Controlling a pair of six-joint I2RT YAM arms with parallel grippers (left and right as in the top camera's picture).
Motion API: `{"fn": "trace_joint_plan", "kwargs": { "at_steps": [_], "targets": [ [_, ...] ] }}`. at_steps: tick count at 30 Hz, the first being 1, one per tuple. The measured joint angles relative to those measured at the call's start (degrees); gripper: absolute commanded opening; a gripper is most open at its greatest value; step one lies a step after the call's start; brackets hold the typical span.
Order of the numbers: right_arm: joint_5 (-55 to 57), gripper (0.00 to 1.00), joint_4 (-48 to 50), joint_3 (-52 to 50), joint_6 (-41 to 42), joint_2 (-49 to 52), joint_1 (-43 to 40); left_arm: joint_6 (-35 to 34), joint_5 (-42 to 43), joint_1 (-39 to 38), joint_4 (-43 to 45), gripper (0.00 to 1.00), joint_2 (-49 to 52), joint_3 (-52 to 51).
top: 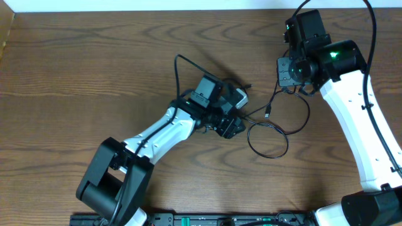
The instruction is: Untangle cables
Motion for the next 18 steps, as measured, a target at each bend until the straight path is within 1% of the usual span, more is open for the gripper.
{"fn": "trace_joint_plan", "kwargs": {
  "at_steps": [2, 5, 8, 14, 18],
  "targets": [
    [-0.11, 0.04, 0.00, 0.00, -0.11, 0.00, 0.00, -1.36, -3.02, -1.05, 1.84, 0.72, 0.00, 0.00],
    [-0.17, 0.12, -0.13, 0.00, -0.79, 0.00, 0.00, -2.05, -6.45, -1.86, 4.63, 0.73, 0.09, 0.00],
    [-0.20, 0.11, -0.44, 0.00, -1.16, 0.00, 0.00, -1.73, -8.17, -1.95, 7.13, 0.73, 1.07, 0.00],
    [-0.17, 0.11, -0.52, 0.00, -1.40, 0.00, 0.00, -1.77, -9.73, -1.95, 11.15, 0.73, 6.12, 0.00],
    [-0.20, 0.11, -0.63, 0.00, -1.53, 0.00, 0.00, -3.06, -10.03, -1.95, 11.91, 0.73, 8.92, 0.00]
  ]
}}
